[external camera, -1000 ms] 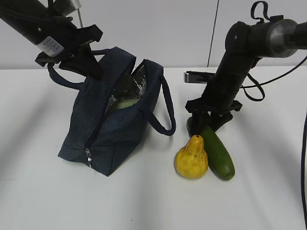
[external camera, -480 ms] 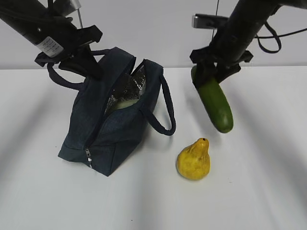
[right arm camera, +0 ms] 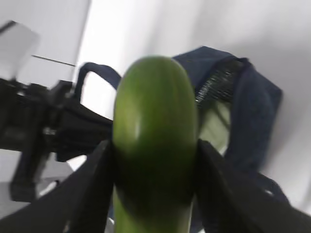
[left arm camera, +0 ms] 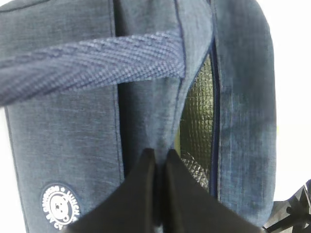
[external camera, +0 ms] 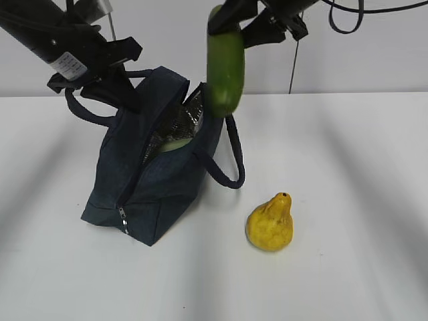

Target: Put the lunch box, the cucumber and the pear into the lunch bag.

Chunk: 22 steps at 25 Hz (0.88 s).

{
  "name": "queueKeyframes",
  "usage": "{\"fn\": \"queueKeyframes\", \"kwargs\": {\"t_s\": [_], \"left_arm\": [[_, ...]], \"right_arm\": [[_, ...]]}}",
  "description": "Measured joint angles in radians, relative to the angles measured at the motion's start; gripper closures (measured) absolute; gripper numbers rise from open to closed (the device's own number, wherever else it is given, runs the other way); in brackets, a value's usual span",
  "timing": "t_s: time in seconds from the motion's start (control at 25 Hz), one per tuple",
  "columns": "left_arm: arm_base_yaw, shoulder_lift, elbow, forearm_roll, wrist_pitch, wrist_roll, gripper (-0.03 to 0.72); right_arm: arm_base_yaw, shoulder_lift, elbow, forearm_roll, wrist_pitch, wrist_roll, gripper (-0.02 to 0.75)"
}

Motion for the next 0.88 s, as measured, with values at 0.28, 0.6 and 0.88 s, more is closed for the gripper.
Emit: {"fn": "queueKeyframes", "kwargs": {"t_s": [0.28,0.6,0.88], "left_arm": [[0.000,0.000,0.000,0.001,0.001,0.000,0.683],[0.000,0.000,0.000,0.001,0.001,0.000,0.683],[0.000,0.000,0.000,-0.008,-0.017,0.000,0.683]], "right_arm": [[0.027,0.043,-0.004,0.189,-0.121,-0.032,0.378],[0.090,0.147,-0.004,0.081,-0.145,-0.078,0.378],[0.092,0.160,-0.004,-0.067,-0.113,0.003,0.378]]}}
